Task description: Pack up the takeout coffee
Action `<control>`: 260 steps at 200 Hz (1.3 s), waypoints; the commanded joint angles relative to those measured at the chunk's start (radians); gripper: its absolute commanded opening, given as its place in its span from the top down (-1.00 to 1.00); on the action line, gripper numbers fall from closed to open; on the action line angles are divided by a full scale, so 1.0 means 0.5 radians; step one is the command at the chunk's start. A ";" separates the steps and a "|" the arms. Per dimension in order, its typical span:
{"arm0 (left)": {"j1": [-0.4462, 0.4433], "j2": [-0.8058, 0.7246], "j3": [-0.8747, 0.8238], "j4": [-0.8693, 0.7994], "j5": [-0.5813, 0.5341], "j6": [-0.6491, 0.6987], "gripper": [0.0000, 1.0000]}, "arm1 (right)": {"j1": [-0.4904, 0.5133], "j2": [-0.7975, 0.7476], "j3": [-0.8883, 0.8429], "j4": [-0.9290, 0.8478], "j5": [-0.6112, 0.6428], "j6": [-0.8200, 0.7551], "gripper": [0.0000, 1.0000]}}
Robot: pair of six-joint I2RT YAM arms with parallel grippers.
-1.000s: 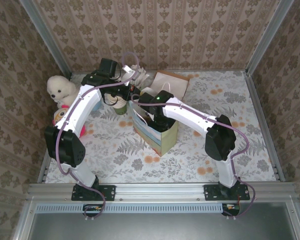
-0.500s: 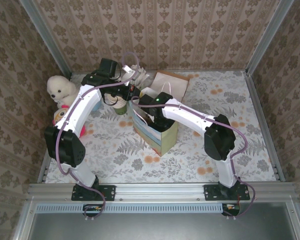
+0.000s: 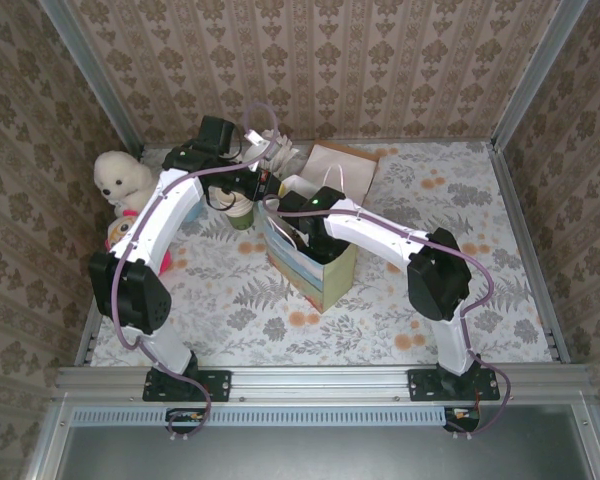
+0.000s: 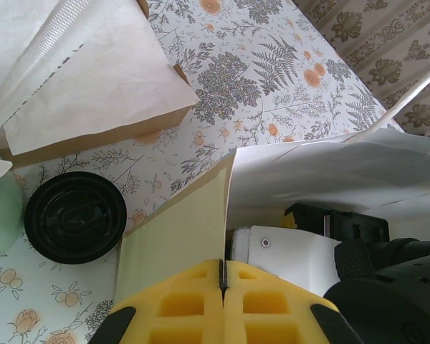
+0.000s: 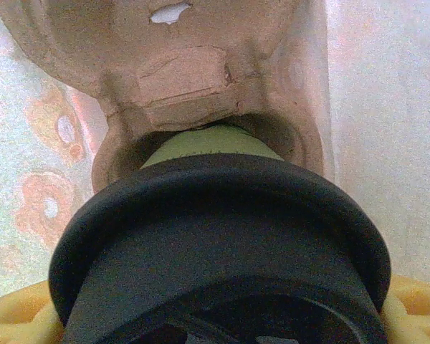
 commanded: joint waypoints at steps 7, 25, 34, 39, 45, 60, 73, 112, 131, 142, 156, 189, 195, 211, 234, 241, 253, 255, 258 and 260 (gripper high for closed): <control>0.003 0.025 0.063 -0.046 0.059 -0.012 1.00 | -0.012 0.104 -0.099 0.112 -0.042 -0.014 0.03; 0.003 0.024 0.067 -0.045 0.060 -0.009 1.00 | -0.013 0.112 -0.116 0.122 -0.042 -0.013 0.03; 0.003 0.025 0.067 -0.044 0.060 -0.009 1.00 | -0.015 0.115 -0.122 0.128 -0.043 -0.017 0.03; 0.003 0.025 0.069 -0.046 0.058 -0.009 1.00 | -0.015 0.117 -0.127 0.131 -0.044 -0.018 0.03; 0.003 0.027 0.068 -0.046 0.059 -0.009 1.00 | -0.014 0.118 -0.134 0.136 -0.043 -0.016 0.03; 0.003 0.028 0.069 -0.044 0.063 -0.010 1.00 | -0.014 0.117 -0.141 0.146 -0.048 -0.017 0.03; 0.003 0.030 0.068 -0.046 0.061 -0.010 1.00 | -0.014 0.112 -0.147 0.163 -0.052 -0.019 0.03; 0.003 0.033 0.069 -0.049 0.065 -0.010 1.00 | -0.015 0.119 -0.154 0.189 -0.059 -0.023 0.04; 0.003 0.033 0.073 -0.052 0.065 -0.007 1.00 | -0.012 0.116 -0.164 0.202 -0.059 -0.024 0.04; 0.003 0.034 0.076 -0.053 0.064 -0.007 1.00 | -0.013 0.112 -0.171 0.213 -0.063 -0.023 0.04; 0.003 0.033 0.078 -0.053 0.065 -0.006 1.00 | -0.013 0.110 -0.175 0.223 -0.062 -0.023 0.04; 0.000 0.049 0.091 -0.055 0.066 -0.011 1.00 | -0.015 0.107 -0.186 0.250 -0.057 -0.020 0.04; 0.000 0.048 0.092 -0.052 0.070 -0.014 1.00 | -0.014 0.106 -0.187 0.263 -0.056 -0.018 0.04; -0.003 0.059 0.091 -0.037 0.077 -0.022 1.00 | -0.012 0.100 -0.192 0.293 -0.057 -0.013 0.04; -0.010 0.085 0.115 -0.040 0.081 -0.031 1.00 | -0.013 0.083 -0.201 0.335 -0.058 -0.007 0.04; -0.011 0.087 0.119 -0.043 0.083 -0.028 1.00 | -0.013 0.082 -0.205 0.346 -0.060 -0.001 0.04; -0.013 0.085 0.119 -0.043 0.082 -0.028 1.00 | -0.014 0.084 -0.205 0.350 -0.065 -0.004 0.04; -0.013 0.087 0.121 -0.044 0.083 -0.025 1.00 | -0.016 0.084 -0.205 0.352 -0.065 -0.004 0.04; -0.013 0.086 0.123 -0.047 0.084 -0.026 1.00 | -0.016 0.086 -0.208 0.351 -0.064 -0.006 0.04; -0.011 0.087 0.124 -0.048 0.083 -0.024 1.00 | -0.015 0.087 -0.210 0.352 -0.062 -0.004 0.04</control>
